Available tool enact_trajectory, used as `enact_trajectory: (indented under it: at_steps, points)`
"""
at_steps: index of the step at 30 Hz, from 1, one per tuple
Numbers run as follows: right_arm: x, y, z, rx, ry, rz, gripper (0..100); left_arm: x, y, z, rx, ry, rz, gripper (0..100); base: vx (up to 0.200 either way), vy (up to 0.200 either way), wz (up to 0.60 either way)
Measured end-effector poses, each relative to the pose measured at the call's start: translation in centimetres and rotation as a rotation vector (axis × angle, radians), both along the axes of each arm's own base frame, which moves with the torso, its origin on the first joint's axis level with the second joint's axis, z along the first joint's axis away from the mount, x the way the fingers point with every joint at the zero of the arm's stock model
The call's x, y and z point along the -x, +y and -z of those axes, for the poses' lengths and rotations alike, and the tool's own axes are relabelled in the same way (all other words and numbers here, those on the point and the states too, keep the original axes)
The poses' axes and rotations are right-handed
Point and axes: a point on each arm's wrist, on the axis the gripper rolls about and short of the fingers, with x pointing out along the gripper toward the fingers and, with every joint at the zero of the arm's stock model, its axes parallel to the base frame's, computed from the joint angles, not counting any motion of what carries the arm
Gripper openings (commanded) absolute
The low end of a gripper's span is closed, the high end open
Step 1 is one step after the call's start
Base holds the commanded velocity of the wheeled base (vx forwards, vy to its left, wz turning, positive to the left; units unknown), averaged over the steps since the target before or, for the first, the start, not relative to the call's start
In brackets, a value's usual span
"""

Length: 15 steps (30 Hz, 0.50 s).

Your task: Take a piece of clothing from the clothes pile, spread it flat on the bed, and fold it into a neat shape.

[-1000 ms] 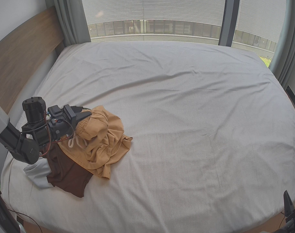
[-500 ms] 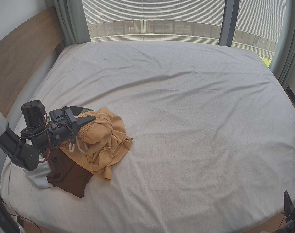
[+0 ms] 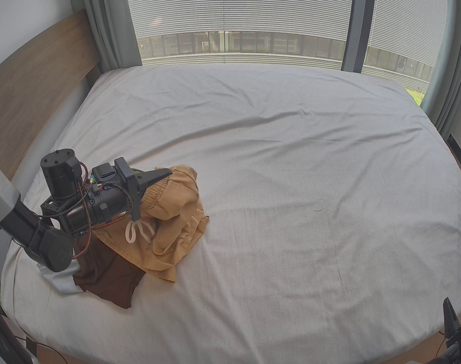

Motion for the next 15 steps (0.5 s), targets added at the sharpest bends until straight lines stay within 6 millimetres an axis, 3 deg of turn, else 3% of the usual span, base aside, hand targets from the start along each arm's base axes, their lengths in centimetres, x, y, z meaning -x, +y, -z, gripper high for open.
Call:
enact_trajectory:
  at_steps: [15]
  points:
    - [0.0,0.0,0.0,0.0,0.0,-0.001,100,1.3,-3.1,-5.0,0.189,-0.011,0.062,0,0.0,0.0,0.0]
